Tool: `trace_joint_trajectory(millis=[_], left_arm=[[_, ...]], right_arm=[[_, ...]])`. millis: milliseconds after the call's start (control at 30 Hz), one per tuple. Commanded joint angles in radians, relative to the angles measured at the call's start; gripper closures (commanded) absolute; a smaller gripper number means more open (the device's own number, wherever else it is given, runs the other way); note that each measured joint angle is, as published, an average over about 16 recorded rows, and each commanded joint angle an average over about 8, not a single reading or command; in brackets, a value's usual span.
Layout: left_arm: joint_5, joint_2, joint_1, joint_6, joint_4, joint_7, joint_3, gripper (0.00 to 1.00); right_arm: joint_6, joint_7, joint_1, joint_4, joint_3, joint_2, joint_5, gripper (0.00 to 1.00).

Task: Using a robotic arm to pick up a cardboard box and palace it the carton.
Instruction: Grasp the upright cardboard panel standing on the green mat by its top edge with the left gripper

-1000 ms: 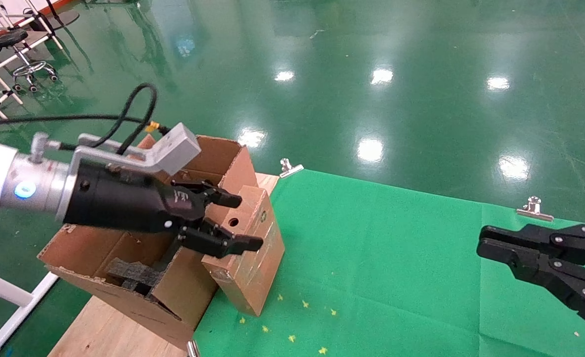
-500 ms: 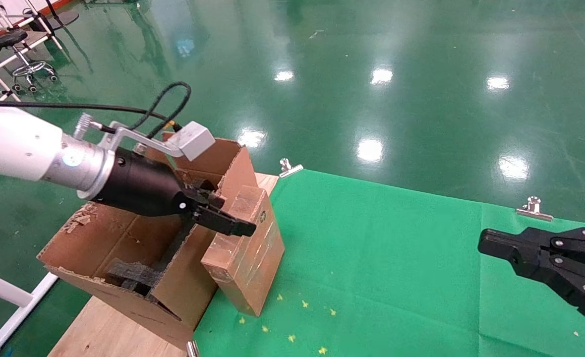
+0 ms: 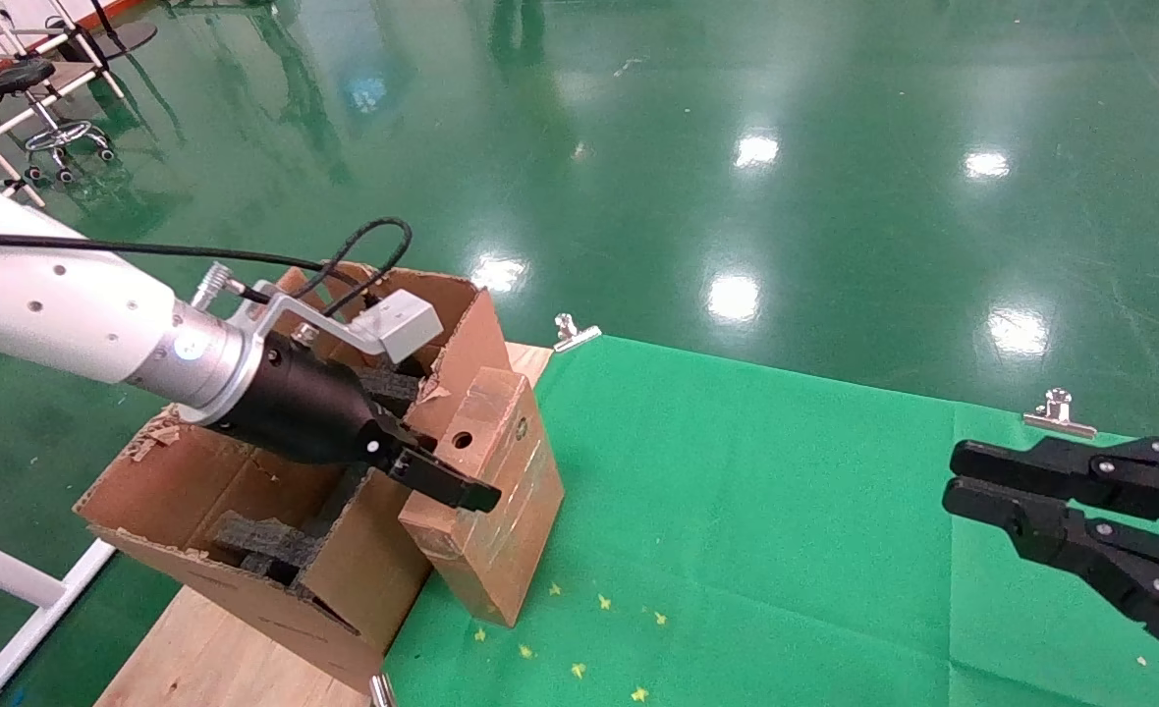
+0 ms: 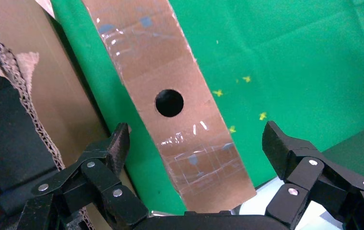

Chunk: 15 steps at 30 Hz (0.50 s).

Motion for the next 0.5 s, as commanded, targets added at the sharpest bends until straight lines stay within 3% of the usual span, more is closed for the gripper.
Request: trace_joint_trajectory(millis=[33,133,167,500], left_arm=[[0.004,0.003,-0.002,-0.003,-0.002,-0.006,0.012,0.58],[0.007,0.005,-0.004,-0.003,-0.003,-0.007,0.019,0.94],[0.008,0.005,-0.005,-0.004,-0.003,-0.008,0.021,0.99],[0.007,0.004,-0.005,-0.004,-0.004,-0.008,0.017,1.0]], right_arm=[[0.0,0.0,0.0,0.0,0.0,0.0,0.0,0.0],[0.0,0.0,0.0,0.0,0.0,0.0,0.0,0.0],[0.0,0.0,0.0,0.0,0.0,0.0,0.0,0.0],[0.0,0.0,0.0,0.0,0.0,0.0,0.0,0.0]])
